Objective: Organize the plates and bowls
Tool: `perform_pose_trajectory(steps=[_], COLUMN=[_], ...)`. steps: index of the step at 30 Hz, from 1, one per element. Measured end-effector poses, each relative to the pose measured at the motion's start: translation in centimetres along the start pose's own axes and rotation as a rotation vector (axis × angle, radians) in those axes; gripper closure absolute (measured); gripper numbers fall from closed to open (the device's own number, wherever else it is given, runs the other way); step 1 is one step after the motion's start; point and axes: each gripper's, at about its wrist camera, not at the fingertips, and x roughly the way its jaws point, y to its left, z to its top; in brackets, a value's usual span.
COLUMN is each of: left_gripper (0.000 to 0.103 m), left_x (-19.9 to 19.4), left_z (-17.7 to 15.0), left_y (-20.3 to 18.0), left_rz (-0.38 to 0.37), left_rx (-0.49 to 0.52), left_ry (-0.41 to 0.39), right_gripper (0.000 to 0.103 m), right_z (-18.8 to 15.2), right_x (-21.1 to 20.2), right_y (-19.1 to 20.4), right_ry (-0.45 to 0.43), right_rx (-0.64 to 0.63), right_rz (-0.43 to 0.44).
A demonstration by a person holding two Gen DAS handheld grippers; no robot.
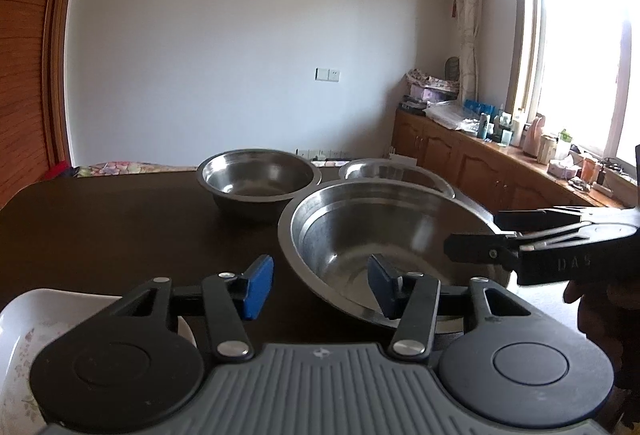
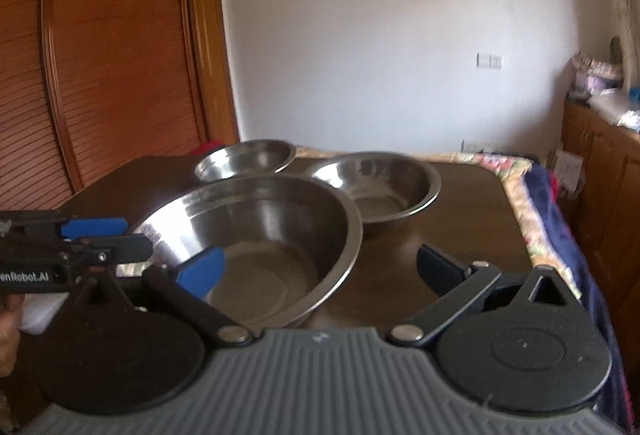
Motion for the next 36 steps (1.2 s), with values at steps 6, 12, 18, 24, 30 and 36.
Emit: perform_pose_trajectory(steps=[6, 12, 18, 24, 30, 36], left_gripper=[0.044, 0.055, 0.055, 0.055, 0.055, 0.055], left_x=[0.6, 1.2, -0.1, -2.3, -4.5, -5.6], left_z=[0.2, 0.3, 0.1, 0.2, -0.4, -1.4], left_y=[0.2, 0.6, 0.8, 0.3, 0.3, 0.5], left_rz=[-0.012, -0.003, -0.004, -0.015, -0.018, -0.013], left_rx=[-0.017, -0.049, -0.062, -0.057, -0.049, -0.043], left_ry=[0.015, 0.039, 0.023, -0.016, -0.036, -0.024], right_gripper=[0.018, 0.048, 0.069, 0.072, 0.072, 0.072], right_z=[0.7, 0.8, 0.8, 0.7, 0.1, -0.7], right_x=[1.2, 1.7, 0.8, -0.9, -2.8, -3.7], right_y=[-0.1, 0.2, 0.4, 1.0, 1.9, 2.8], right_ry=[0.049, 0.082, 0.062, 0.024, 0.000, -0.009], right_rx=[0.024, 0.029, 0.020, 0.038, 0.051, 0.053], right_rz=[0.035, 0.050, 0.016, -0.008, -0.009, -0.013])
